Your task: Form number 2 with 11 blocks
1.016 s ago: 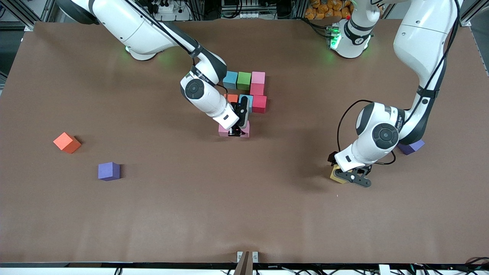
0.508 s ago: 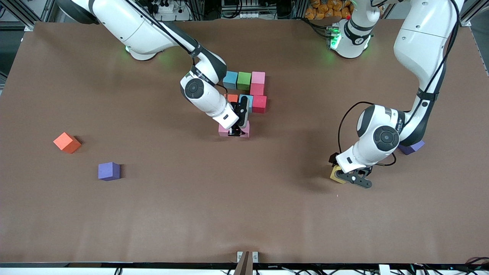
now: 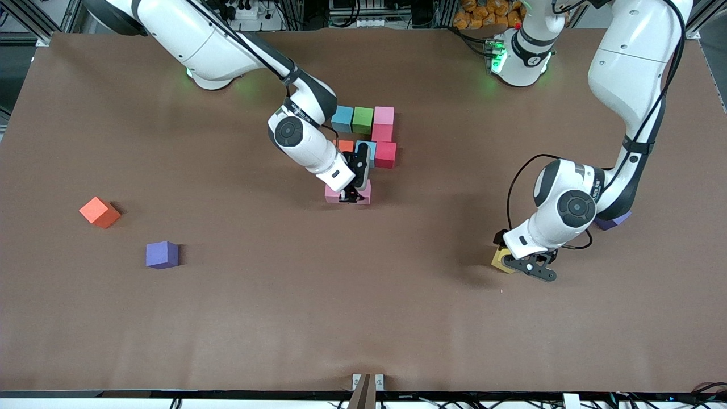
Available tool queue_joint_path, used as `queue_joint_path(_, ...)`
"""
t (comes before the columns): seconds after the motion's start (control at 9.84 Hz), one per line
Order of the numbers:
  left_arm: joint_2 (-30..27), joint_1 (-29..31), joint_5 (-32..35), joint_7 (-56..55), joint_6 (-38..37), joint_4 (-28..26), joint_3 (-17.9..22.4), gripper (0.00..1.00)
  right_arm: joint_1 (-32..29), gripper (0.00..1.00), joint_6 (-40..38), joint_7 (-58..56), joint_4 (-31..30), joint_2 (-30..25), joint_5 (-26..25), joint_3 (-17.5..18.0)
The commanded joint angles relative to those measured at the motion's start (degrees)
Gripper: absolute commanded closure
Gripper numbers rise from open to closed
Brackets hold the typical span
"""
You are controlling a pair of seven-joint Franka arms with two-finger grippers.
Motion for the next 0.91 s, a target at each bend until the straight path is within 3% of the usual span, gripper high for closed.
queue_joint_path(0.0, 1.16, 0.19, 1.32, 0.45, 0.87, 0.94, -0.19, 0.0, 0.04, 0.86, 0.42, 0.95, -2.37, -2.29, -0.06, -0.4)
queue_joint_path(0.81, 3.45, -0.42, 1.41, -0.25, 2.1, 3.04, -0.19, 0.0, -0.22, 0.86, 0.59, 0.69, -2.72, -2.46, -0.06, -0.49)
